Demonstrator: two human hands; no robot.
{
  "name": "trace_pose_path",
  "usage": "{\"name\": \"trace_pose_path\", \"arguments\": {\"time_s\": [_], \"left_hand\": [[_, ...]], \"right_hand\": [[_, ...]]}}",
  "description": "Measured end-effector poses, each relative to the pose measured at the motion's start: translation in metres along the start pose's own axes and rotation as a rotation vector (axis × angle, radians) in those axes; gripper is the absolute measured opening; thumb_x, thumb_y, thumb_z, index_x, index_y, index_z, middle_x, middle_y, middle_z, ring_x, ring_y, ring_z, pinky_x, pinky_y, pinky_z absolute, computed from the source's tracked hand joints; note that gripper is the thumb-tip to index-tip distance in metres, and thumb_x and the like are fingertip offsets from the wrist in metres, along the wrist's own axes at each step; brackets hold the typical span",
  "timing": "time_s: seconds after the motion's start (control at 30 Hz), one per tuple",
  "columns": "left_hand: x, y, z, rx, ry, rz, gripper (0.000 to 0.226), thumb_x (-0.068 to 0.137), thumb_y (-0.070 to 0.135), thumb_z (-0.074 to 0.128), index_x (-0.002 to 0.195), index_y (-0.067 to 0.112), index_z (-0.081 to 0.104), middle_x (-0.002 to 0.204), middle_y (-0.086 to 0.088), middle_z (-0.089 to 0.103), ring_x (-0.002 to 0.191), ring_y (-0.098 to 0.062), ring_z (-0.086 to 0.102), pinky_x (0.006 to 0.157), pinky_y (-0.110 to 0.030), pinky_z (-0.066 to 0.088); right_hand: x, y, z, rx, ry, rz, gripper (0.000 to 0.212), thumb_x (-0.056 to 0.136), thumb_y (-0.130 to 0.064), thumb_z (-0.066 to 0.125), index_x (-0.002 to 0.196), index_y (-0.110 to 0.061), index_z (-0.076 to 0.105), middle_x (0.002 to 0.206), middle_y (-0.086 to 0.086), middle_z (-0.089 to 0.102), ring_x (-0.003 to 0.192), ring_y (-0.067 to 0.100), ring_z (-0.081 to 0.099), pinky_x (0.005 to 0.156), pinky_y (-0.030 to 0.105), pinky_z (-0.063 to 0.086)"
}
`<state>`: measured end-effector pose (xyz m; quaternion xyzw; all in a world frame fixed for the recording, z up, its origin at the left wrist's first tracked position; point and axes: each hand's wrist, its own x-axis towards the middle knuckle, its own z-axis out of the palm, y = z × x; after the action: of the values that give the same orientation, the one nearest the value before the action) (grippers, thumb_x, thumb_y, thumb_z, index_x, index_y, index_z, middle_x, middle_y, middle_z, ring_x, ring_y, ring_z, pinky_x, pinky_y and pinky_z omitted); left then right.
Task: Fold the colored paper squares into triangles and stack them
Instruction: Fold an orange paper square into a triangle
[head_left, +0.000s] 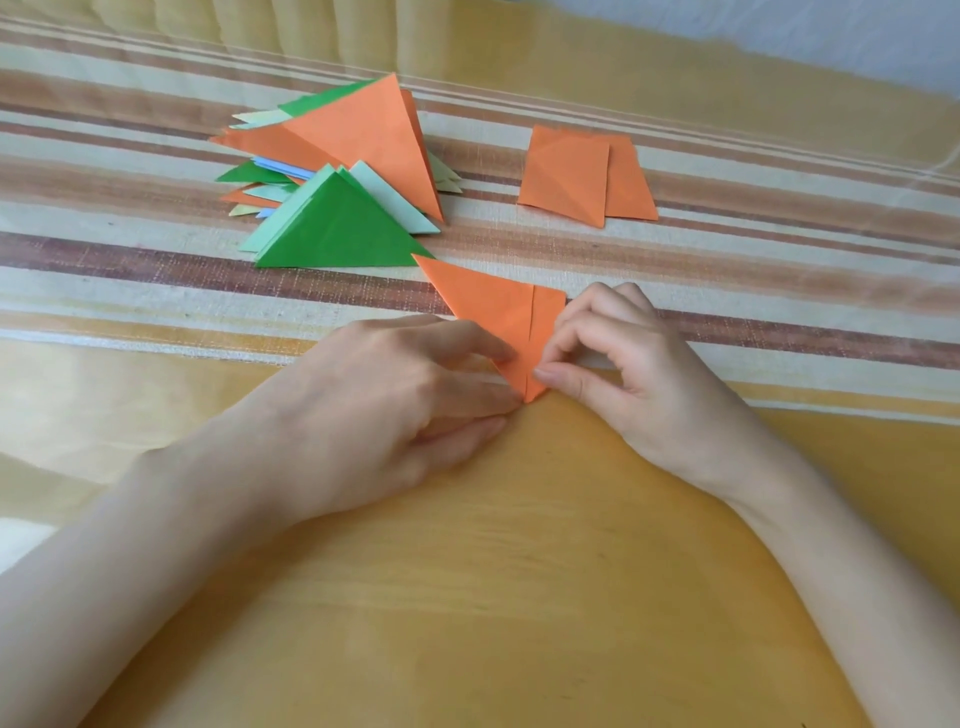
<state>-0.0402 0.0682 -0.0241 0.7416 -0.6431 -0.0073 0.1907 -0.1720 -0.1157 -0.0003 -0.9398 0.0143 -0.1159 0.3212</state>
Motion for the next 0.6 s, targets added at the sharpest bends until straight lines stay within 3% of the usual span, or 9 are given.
{"name": "trace_pose_path", "arguments": {"time_s": [0.3, 0.47, 0.6], "left_hand": [[-0.0056, 0.0098, -0.0001, -0.075, 0.002, -0.029, 0.035, 0.091, 0.052, 0.043, 0.111, 0.033, 0.064, 0.111, 0.010, 0.064, 0.093, -0.016, 0.063, 0.071, -0.037, 0.055], [-0.0038, 0.0084, -0.0051, -0.075, -0.005, -0.040, 0.032, 0.089, 0.054, 0.043, 0.114, 0.039, 0.056, 0.114, 0.018, 0.059, 0.096, -0.008, 0.061, 0.075, -0.030, 0.053], [-0.0051, 0.0094, -0.0050, -0.041, 0.003, 0.002, 0.026, 0.087, 0.045, 0.047, 0.109, 0.037, 0.059, 0.115, 0.018, 0.054, 0.097, -0.005, 0.055, 0.076, -0.021, 0.042]], "right_hand": [[0.0028, -0.0025, 0.0059, -0.121, 0.059, -0.058, 0.027, 0.089, -0.036, 0.051, 0.084, -0.012, 0.062, 0.090, -0.003, 0.052, 0.090, 0.016, 0.044, 0.084, 0.025, 0.036], [0.0032, -0.0027, 0.0080, -0.189, 0.089, -0.097, 0.028, 0.090, -0.033, 0.050, 0.083, -0.009, 0.062, 0.090, -0.002, 0.052, 0.089, 0.019, 0.045, 0.081, 0.032, 0.039], [0.0028, -0.0030, 0.0084, -0.197, 0.087, -0.107, 0.028, 0.090, -0.033, 0.050, 0.083, -0.009, 0.062, 0.090, -0.002, 0.051, 0.089, 0.020, 0.046, 0.080, 0.035, 0.041]]}}
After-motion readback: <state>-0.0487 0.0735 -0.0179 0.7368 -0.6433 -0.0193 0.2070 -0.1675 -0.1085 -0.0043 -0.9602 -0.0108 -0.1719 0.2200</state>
